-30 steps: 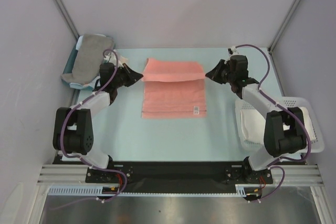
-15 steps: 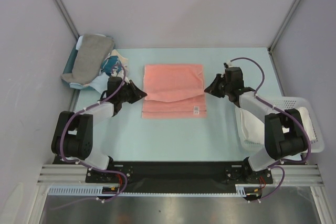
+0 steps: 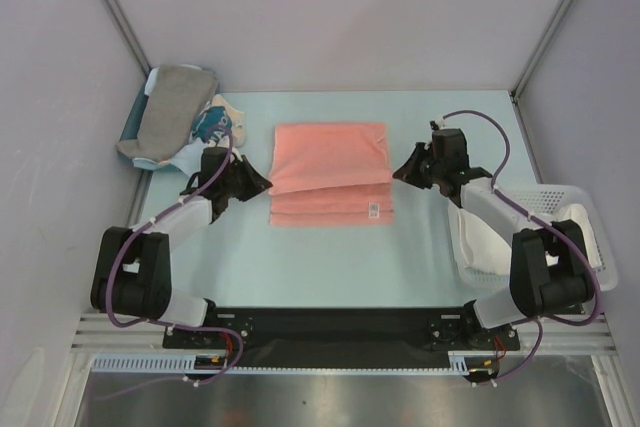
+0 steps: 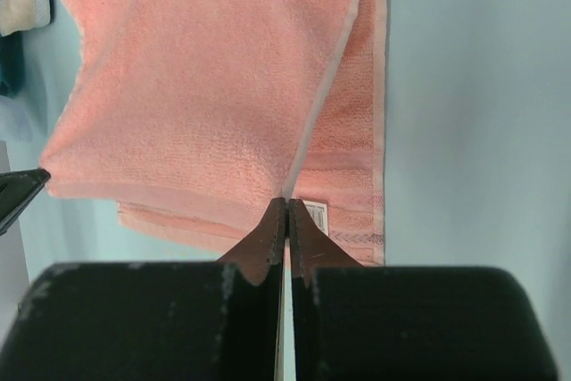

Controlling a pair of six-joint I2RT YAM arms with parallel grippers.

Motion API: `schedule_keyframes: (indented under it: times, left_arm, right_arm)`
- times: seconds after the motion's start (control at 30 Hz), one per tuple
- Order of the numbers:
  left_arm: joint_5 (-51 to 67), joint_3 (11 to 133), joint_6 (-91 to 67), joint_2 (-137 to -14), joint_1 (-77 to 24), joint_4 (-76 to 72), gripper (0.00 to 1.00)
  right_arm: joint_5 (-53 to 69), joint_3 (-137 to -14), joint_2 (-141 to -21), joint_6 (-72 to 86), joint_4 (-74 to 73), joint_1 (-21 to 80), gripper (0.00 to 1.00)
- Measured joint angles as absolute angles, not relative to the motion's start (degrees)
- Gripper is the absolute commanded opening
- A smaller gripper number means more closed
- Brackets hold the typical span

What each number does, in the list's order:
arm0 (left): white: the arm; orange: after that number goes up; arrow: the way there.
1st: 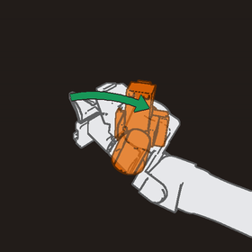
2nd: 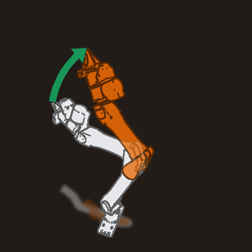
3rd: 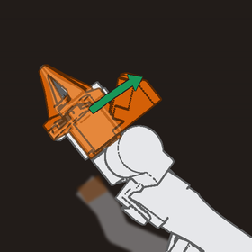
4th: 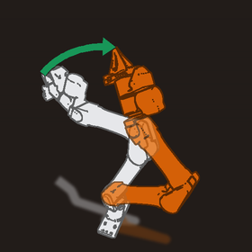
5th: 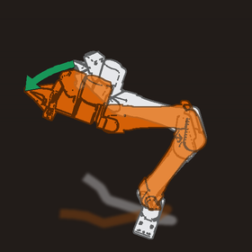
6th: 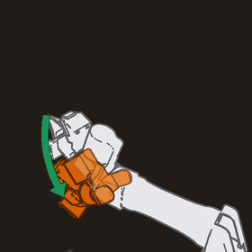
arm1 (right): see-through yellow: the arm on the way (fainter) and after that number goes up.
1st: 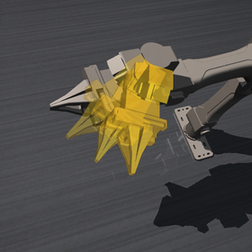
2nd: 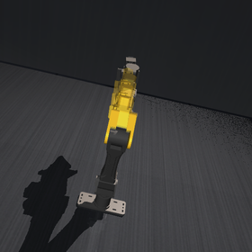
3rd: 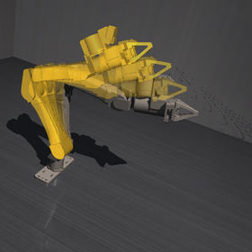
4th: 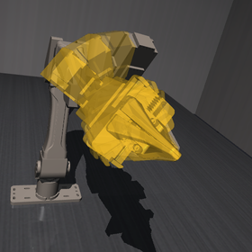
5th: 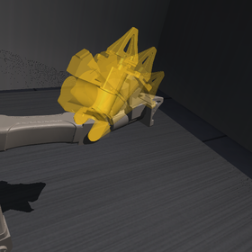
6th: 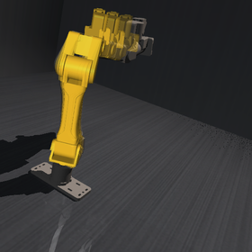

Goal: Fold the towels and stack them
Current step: Fold the towel

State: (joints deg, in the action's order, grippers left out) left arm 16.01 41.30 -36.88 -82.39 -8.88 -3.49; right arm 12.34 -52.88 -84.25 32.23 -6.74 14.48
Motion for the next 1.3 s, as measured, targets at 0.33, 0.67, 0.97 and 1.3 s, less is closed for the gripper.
schedule_keyframes:
  times: [0.33,0.67,0.97,1.3]
  left_arm:
    - [15.46,41.32,-36.42,-79.75,-8.93,0.38,0.02]
    - [15.38,39.4,-35.97,-79.46,-8.99,1.67,0.04]
    - [15.4,36.01,-35.97,-80.55,-8.99,0.78,0.02]
    - [16.27,35.48,-35.97,-82.11,-8.99,0.03,0.0]
  right_arm:
    - [12.45,-48.82,-82.83,31.73,-8.86,14.63,0.0]
    - [11.35,-48.6,-82.81,31.24,-10.04,16.08,0.0]
    - [10.33,-46.94,-84.4,31.27,-10.22,18.31,0.0]
    - [8.95,-48.27,-85.89,30.96,-12.51,18.7,0.0]
